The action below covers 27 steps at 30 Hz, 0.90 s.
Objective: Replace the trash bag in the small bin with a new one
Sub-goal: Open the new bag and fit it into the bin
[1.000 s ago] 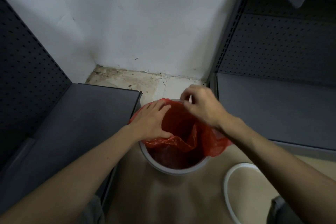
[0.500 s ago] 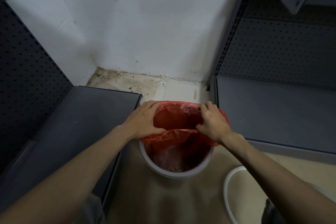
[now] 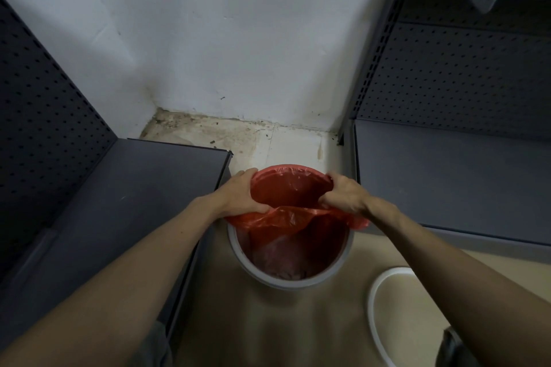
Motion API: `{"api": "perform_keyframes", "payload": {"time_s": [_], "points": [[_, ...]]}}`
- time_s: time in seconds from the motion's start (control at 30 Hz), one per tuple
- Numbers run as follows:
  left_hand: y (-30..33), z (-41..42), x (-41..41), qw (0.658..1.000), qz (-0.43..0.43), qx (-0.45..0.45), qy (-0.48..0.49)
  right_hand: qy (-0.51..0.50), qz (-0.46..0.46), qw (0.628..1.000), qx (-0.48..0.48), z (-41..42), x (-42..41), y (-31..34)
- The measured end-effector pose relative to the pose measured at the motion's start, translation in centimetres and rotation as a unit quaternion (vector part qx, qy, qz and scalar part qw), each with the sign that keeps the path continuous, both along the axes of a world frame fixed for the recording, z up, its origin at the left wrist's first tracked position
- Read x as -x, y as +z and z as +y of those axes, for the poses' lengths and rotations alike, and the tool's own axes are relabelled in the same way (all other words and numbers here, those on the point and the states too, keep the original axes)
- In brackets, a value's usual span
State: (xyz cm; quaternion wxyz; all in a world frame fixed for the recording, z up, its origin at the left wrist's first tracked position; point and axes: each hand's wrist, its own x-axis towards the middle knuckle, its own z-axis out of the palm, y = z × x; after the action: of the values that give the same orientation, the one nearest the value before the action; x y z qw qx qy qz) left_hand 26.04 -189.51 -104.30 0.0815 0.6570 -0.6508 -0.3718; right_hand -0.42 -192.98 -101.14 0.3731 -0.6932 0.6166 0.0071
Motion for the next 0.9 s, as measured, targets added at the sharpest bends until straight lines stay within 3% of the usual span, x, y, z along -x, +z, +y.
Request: {"api": "perform_keyframes", "payload": {"time_s": [0.1, 0.27, 0.47, 0.57, 0.73, 0.9], "points": [[0.3, 1.3, -0.4, 1.0, 0.014, 0.025, 0.0, -0.007, -0.016, 1.0, 0.025, 0.5, 0.7, 0.3], [1.5, 4.8, -0.6, 0.993, 0.049, 0.111, 0.013, 0.048, -0.037, 0.987, 0.149, 2.6, 2.5, -0.1], [2.1, 7.9, -0.6, 0.993, 0.043, 0.105, 0.016, 0.058, -0.055, 0.985, 0.152, 5.0, 4.1, -0.3], [2.2, 8.6, -0.2, 0.994, 0.078, 0.074, 0.003, 0.067, -0.076, 0.988, 0.114, 5.3, 4.2, 0.5], [1.7, 8.9, -0.1, 0.991, 0.117, 0.031, -0.055, 0.091, -0.249, 0.961, -0.078, 5.9, 5.2, 0.3], [1.3, 8.8, -0.2, 0.993, 0.07, 0.017, -0.09, 0.101, -0.231, 0.966, -0.047, 5.6, 5.3, -2.5]]}}
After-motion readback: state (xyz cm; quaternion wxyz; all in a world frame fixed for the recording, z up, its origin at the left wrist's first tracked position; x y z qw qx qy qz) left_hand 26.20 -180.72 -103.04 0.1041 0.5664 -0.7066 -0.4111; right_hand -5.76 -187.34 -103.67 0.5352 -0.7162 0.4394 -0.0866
